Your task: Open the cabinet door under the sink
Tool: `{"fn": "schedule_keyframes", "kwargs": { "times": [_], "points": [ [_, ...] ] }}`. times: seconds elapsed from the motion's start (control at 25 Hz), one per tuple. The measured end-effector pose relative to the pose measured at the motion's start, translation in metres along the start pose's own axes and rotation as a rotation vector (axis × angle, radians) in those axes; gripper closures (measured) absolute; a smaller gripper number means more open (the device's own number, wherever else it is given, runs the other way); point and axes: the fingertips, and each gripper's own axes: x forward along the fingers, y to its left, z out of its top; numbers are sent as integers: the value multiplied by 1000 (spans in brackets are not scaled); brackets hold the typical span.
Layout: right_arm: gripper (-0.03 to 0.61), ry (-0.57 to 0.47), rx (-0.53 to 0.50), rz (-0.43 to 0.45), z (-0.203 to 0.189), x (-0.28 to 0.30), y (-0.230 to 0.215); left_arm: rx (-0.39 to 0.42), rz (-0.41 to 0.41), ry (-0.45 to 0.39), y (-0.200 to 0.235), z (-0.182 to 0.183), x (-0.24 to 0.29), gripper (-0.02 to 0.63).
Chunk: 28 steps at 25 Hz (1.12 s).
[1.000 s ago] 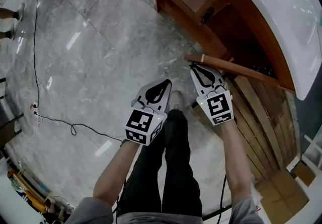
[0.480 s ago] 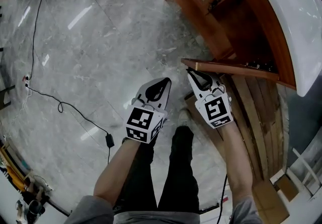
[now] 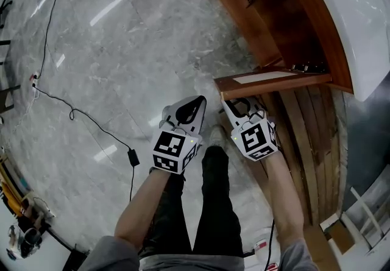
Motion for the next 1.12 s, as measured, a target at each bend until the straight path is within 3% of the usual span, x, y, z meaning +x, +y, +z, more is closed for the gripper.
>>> {"fn": "schedule_keyframes", "kwargs": {
  "times": [0.52,1.12],
  "points": [
    [520,36,-7,39,-41,-50,36,28,-5,9,-50,-15,-10,606],
    [520,25,43,5,-60,-76,42,53,17,7,-73,-12,-20,605]
  ]
}}
